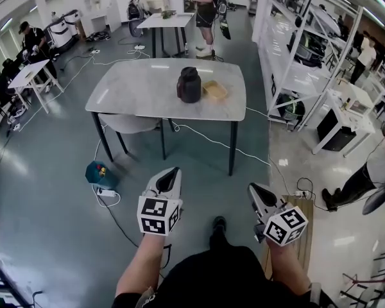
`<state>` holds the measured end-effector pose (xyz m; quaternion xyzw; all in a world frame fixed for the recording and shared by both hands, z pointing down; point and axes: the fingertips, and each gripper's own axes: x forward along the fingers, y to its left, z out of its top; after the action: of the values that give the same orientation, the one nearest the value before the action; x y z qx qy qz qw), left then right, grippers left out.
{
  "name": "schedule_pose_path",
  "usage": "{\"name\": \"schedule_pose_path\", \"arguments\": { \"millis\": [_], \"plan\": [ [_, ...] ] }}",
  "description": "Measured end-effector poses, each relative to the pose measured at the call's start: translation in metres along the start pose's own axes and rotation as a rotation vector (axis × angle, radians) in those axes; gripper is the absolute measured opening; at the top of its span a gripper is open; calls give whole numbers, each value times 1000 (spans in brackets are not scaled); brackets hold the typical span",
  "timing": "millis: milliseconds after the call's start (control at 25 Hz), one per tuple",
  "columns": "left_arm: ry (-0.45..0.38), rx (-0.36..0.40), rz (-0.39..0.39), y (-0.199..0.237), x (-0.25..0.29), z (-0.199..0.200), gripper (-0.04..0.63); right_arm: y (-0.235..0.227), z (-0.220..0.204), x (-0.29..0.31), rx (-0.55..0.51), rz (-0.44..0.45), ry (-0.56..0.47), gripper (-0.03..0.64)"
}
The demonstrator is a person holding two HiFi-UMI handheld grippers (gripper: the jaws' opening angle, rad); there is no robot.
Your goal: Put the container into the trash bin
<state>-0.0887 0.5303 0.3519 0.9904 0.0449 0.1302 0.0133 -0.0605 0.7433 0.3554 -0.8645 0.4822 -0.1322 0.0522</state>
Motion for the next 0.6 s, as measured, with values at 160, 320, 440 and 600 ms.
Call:
{"name": "schedule_pose_path", "arguments": {
  "millis": [160,320,440,600],
  "plan": [
    [7,12,2,9,42,20,9,-36,19,38,8,31,11,-6],
    [16,9,24,23,85,34,9,-68,36,74,4,67,22,-6],
    [34,-5,40,33,116,38,9,-86,43,97,-6,98,40,-6],
    [59,-12,45,38,156,40,9,-123,45,117,7,102,62,-6]
  ]
}}
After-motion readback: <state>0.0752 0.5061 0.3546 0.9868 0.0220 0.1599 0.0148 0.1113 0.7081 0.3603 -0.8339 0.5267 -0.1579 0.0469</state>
